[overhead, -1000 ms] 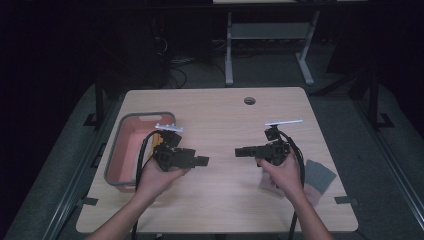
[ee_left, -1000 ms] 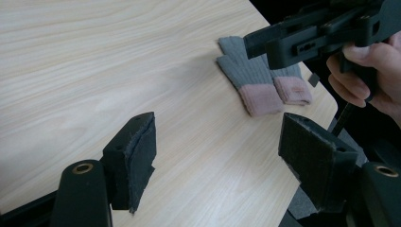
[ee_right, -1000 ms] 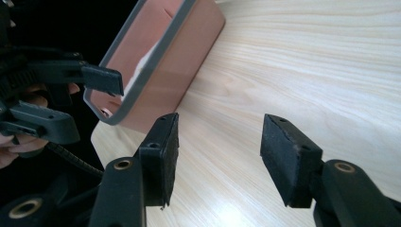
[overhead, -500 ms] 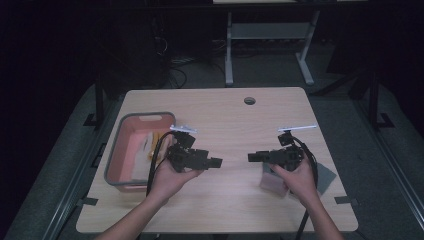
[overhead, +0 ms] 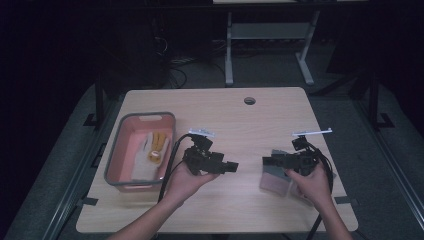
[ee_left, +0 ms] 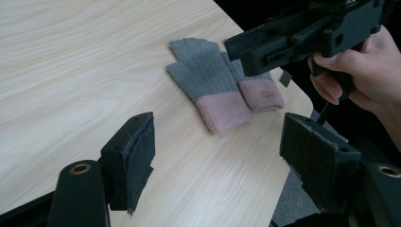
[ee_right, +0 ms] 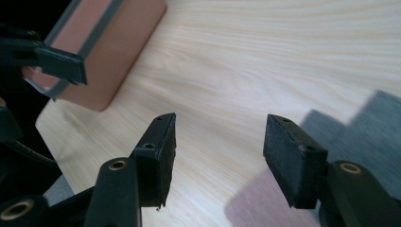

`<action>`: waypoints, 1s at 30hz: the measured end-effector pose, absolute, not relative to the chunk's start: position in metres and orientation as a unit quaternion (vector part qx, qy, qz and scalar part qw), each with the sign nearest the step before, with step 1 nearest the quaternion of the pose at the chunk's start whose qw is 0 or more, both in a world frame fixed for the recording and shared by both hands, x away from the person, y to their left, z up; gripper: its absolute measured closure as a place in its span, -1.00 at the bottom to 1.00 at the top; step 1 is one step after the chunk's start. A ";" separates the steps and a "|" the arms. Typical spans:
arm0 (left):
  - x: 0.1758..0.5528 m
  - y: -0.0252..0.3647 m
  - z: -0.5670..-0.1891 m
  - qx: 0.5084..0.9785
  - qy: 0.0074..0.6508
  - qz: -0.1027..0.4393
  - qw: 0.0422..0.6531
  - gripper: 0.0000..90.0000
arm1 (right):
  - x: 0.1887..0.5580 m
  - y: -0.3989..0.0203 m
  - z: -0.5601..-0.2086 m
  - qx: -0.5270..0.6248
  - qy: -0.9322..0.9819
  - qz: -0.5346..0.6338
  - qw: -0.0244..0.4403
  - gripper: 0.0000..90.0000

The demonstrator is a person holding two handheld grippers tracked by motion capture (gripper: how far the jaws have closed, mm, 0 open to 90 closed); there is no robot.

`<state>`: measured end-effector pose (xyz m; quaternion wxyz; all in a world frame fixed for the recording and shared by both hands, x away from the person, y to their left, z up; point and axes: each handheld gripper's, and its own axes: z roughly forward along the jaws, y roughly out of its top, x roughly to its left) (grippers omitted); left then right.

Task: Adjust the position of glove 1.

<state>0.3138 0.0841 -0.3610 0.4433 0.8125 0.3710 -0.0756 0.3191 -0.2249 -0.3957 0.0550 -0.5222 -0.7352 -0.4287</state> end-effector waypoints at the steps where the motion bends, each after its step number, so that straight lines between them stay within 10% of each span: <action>1: 0.314 0.084 -0.361 0.812 0.371 -0.076 0.443 -0.40 | 0.318 -0.227 -0.397 -0.524 -0.735 -0.428 0.054 -0.03; 30: 0.305 0.031 -0.383 0.829 0.341 -0.082 0.437 -0.40 | 0.284 -0.286 -0.423 -0.572 -0.740 -0.352 -0.033 -0.05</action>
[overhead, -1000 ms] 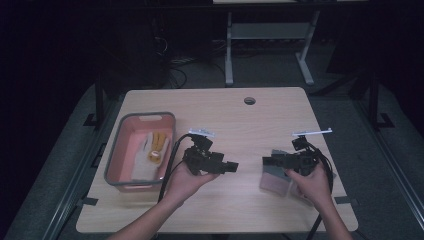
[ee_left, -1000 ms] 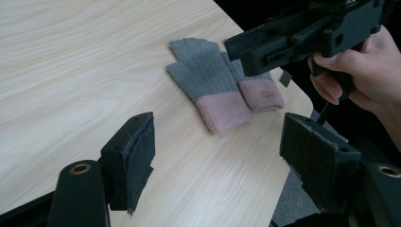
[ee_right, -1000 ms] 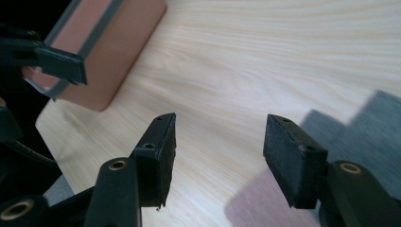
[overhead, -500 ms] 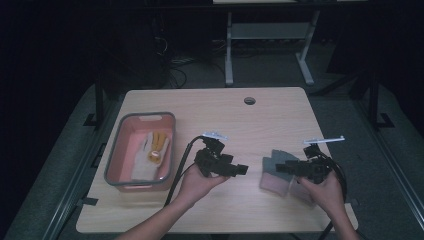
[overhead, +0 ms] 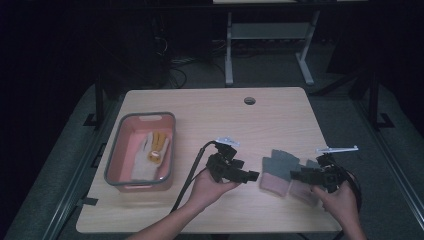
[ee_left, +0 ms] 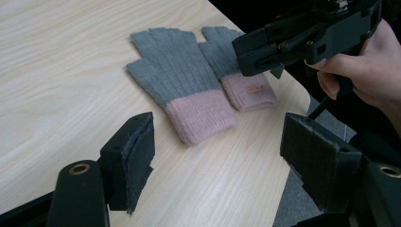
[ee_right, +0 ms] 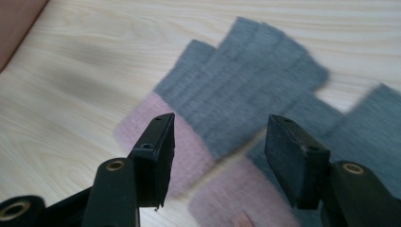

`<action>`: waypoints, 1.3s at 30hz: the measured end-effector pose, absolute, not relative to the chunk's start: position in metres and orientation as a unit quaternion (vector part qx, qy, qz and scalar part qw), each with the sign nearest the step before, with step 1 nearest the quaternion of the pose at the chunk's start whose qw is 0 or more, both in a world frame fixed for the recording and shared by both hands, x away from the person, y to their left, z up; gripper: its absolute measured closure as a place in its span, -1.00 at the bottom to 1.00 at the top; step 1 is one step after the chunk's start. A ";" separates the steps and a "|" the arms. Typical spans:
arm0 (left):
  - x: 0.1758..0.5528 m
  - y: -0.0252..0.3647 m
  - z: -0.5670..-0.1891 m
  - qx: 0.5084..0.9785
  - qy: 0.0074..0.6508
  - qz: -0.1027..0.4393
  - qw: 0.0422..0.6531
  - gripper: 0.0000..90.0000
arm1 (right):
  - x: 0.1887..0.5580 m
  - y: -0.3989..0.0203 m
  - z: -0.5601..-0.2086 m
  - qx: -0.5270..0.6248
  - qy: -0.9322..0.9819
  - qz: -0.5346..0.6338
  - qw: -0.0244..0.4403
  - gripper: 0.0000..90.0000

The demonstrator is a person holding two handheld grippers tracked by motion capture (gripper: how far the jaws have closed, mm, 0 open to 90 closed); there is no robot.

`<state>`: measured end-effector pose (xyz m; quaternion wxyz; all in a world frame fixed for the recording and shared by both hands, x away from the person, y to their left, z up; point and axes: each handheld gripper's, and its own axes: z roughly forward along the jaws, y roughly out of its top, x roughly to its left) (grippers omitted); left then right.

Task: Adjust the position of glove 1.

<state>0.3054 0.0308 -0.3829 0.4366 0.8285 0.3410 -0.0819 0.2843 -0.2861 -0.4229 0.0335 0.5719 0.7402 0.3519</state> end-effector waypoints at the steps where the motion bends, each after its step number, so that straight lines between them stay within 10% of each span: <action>1: 0.306 0.030 -0.383 0.829 0.340 -0.082 0.436 -0.40 | 0.284 -0.288 -0.424 0.573 0.740 0.349 0.037 -0.04; 29: 0.304 0.013 -0.394 0.836 0.336 -0.083 0.425 -0.40 | 0.279 -0.301 -0.446 0.606 0.753 0.244 0.073 0.24; 39: 0.299 0.015 -0.395 0.836 0.335 -0.081 0.426 -0.40 | 0.280 -0.297 -0.447 0.615 0.748 0.236 0.081 0.69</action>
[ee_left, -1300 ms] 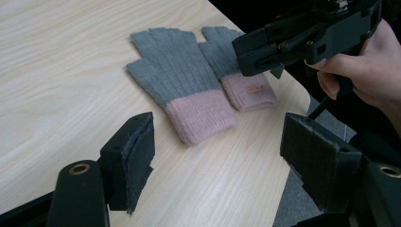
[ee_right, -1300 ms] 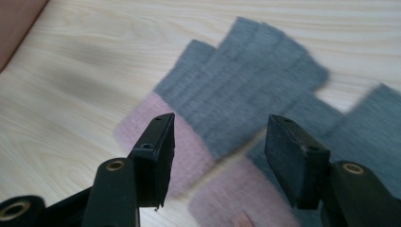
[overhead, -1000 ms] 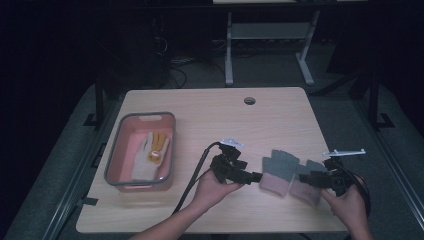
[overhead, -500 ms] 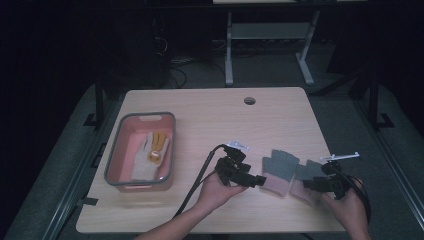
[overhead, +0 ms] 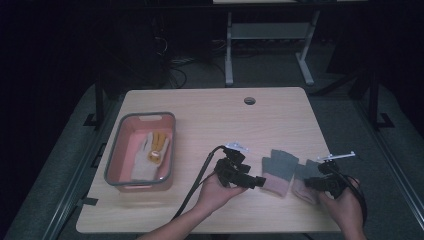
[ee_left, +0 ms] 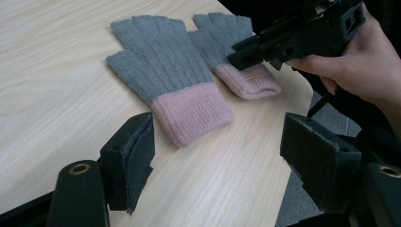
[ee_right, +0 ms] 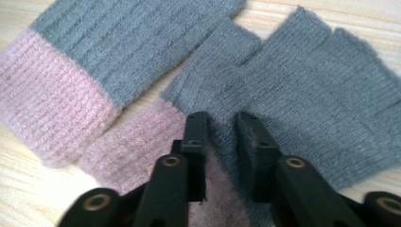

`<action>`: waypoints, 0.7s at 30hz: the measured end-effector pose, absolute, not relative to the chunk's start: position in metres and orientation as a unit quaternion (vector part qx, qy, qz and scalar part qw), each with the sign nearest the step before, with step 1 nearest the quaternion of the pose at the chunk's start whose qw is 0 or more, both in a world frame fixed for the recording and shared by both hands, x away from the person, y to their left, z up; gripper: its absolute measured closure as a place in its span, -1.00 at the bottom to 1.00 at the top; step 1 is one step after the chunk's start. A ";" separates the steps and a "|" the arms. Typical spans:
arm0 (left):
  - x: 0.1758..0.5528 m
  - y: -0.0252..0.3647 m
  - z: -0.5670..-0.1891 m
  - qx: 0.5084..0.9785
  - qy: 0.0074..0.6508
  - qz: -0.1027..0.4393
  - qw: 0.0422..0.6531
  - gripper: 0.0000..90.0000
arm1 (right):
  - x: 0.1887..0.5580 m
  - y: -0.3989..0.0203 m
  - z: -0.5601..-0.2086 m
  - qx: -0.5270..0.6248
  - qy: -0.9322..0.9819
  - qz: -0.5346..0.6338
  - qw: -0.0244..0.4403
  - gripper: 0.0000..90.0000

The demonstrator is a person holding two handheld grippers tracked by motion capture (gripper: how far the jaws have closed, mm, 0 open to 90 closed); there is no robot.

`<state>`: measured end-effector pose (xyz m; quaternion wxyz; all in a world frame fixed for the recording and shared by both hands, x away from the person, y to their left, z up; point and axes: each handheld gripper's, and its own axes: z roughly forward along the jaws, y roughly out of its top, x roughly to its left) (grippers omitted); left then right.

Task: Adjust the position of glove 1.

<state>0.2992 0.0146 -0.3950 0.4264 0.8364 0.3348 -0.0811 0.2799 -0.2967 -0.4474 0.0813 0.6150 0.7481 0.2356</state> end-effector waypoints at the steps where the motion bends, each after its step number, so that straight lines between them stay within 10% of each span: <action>1: 0.299 0.015 -0.395 0.836 0.335 -0.081 0.427 -0.40 | 0.280 -0.297 -0.448 0.616 0.747 0.236 0.081 0.72; 21: 0.303 0.028 -0.400 0.828 0.351 -0.084 0.430 -0.40 | 0.271 -0.298 -0.426 0.606 0.739 0.279 0.093 0.85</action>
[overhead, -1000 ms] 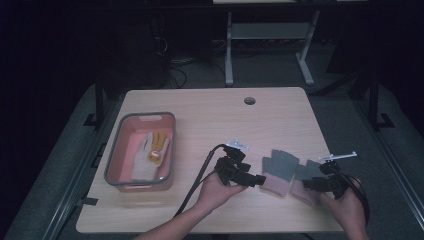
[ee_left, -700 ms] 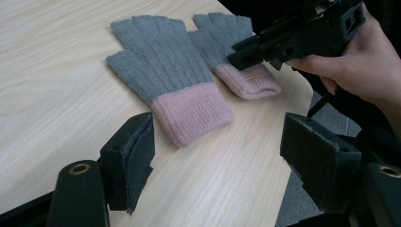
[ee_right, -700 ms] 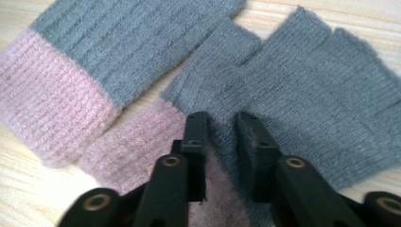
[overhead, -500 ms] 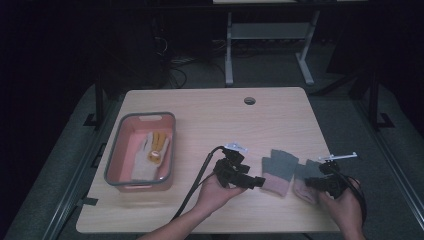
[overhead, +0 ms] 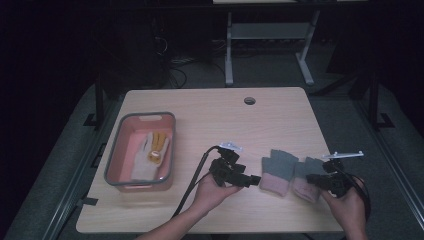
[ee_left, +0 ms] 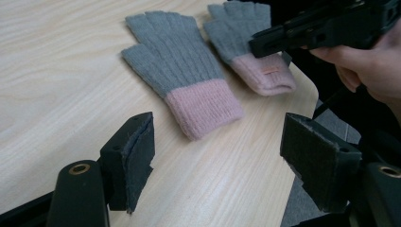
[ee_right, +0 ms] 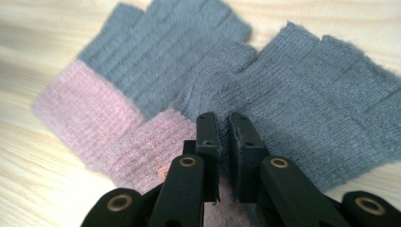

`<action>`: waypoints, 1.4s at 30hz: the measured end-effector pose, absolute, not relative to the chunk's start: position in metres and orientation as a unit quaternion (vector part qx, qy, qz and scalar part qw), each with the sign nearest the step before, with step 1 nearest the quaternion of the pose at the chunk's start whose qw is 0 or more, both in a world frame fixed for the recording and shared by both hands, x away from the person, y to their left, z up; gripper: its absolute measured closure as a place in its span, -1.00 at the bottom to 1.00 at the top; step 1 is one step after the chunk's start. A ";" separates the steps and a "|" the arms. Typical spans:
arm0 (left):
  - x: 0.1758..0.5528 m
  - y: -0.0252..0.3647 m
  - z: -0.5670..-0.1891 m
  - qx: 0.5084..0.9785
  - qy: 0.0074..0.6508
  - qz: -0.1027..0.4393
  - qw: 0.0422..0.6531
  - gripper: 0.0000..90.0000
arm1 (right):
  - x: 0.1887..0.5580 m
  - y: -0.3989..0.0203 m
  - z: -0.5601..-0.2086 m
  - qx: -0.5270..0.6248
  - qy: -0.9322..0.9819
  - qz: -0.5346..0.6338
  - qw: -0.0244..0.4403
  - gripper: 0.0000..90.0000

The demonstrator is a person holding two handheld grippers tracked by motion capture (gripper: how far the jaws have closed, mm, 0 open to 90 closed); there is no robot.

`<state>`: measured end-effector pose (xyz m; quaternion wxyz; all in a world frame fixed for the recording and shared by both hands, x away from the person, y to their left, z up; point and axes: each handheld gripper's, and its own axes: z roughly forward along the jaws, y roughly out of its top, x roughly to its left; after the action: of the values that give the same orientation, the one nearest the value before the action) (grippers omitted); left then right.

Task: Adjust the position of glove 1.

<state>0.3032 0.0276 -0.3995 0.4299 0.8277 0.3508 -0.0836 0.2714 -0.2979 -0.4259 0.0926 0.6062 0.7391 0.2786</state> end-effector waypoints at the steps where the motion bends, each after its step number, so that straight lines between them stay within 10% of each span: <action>1: 0.303 0.028 -0.400 0.828 0.351 -0.084 0.430 -0.40 | 0.271 -0.298 -0.424 0.605 0.738 0.282 0.093 0.85; 42: 0.306 0.034 -0.404 0.818 0.367 -0.083 0.434 -0.40 | 0.306 -0.219 -0.427 0.561 0.769 0.298 0.068 0.68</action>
<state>0.3065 0.0342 -0.4042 0.4345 0.8185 0.3667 -0.0829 0.3055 -0.2193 -0.4271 0.0680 0.5614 0.7691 0.2978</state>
